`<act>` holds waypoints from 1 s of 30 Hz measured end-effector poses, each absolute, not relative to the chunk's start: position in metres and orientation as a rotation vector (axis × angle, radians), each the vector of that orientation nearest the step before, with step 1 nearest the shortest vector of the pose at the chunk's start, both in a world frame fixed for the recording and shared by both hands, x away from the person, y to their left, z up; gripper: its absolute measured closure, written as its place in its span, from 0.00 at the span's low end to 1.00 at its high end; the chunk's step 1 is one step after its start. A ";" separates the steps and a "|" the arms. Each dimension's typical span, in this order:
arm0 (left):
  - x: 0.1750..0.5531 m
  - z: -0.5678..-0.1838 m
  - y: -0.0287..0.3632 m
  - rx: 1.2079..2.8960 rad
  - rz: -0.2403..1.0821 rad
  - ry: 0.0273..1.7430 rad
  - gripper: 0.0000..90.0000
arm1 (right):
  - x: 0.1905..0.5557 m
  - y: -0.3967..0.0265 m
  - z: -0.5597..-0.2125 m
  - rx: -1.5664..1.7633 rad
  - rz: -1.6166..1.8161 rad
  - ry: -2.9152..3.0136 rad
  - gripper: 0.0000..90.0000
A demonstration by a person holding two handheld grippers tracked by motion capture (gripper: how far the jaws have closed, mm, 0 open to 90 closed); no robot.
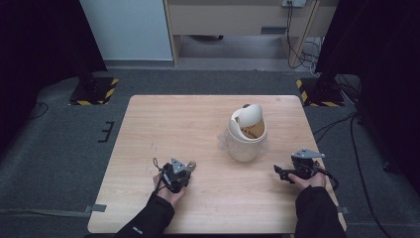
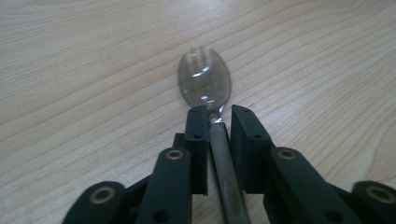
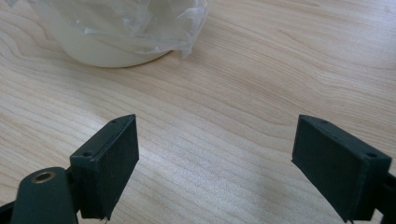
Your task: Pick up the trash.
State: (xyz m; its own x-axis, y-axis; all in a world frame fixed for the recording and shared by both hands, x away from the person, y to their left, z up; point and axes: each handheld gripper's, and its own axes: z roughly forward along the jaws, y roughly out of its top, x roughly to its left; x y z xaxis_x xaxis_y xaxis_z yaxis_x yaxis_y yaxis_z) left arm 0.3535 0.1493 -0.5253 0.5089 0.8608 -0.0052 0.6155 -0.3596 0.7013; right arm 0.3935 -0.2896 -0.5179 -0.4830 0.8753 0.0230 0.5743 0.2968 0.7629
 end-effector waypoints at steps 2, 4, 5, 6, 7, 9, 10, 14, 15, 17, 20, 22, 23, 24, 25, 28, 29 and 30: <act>0.354 -0.525 0.150 2.097 0.479 1.201 0.88 | 0.393 -0.290 -0.517 1.303 1.027 2.171 0.17; 0.354 -0.525 0.150 2.101 0.480 1.195 0.88 | 0.393 -0.290 -0.517 1.301 1.036 2.168 0.17; 0.354 -0.525 0.150 2.109 0.476 1.192 0.89 | 0.393 -0.290 -0.516 1.299 1.043 2.168 0.18; 0.354 -0.524 0.150 2.109 0.471 1.195 0.89 | 0.393 -0.290 -0.516 1.299 1.043 2.168 0.18; 0.354 -0.524 0.151 2.106 0.468 1.195 0.89 | 0.393 -0.291 -0.515 1.293 1.048 2.166 0.18; 0.354 -0.521 0.152 2.088 0.465 1.180 0.89 | 0.393 -0.291 -0.513 1.294 1.064 2.154 0.19; 0.353 -0.514 0.153 2.054 0.461 1.164 0.89 | 0.392 -0.291 -0.512 1.297 1.077 2.143 0.19; 0.350 -0.499 0.154 1.995 0.463 1.126 0.89 | 0.392 -0.292 -0.510 1.297 1.091 2.132 0.20; 0.348 -0.489 0.154 1.954 0.461 1.101 0.89 | 0.391 -0.292 -0.507 1.294 1.102 2.123 0.21; 0.346 -0.484 0.155 1.932 0.463 1.087 0.89 | 0.391 -0.292 -0.505 1.288 1.111 2.118 0.21; 0.340 -0.464 0.159 1.864 0.480 1.036 0.89 | 0.390 -0.292 -0.496 1.283 1.163 2.063 0.22; 0.337 -0.456 0.162 1.825 0.492 1.013 0.89 | 0.388 -0.292 -0.490 1.285 1.197 2.035 0.23; 0.337 -0.456 0.162 1.825 0.492 1.013 0.89 | 0.388 -0.291 -0.486 1.281 1.216 2.021 0.24; 0.336 -0.452 0.164 1.807 0.494 1.001 0.89 | 0.388 -0.291 -0.486 1.281 1.216 2.021 0.24; 0.334 -0.448 0.166 1.789 0.495 0.990 0.89 | 0.387 -0.291 -0.482 1.277 1.233 2.009 0.24; 0.329 -0.437 0.170 1.732 0.509 0.951 0.89 | 0.384 -0.290 -0.470 1.263 1.290 1.970 0.26; 0.327 -0.432 0.171 1.705 0.521 0.930 0.89 | 0.382 -0.290 -0.460 1.246 1.328 1.933 0.28; 0.327 -0.432 0.171 1.705 0.521 0.930 0.89 | 0.382 -0.290 -0.460 1.246 1.328 1.933 0.28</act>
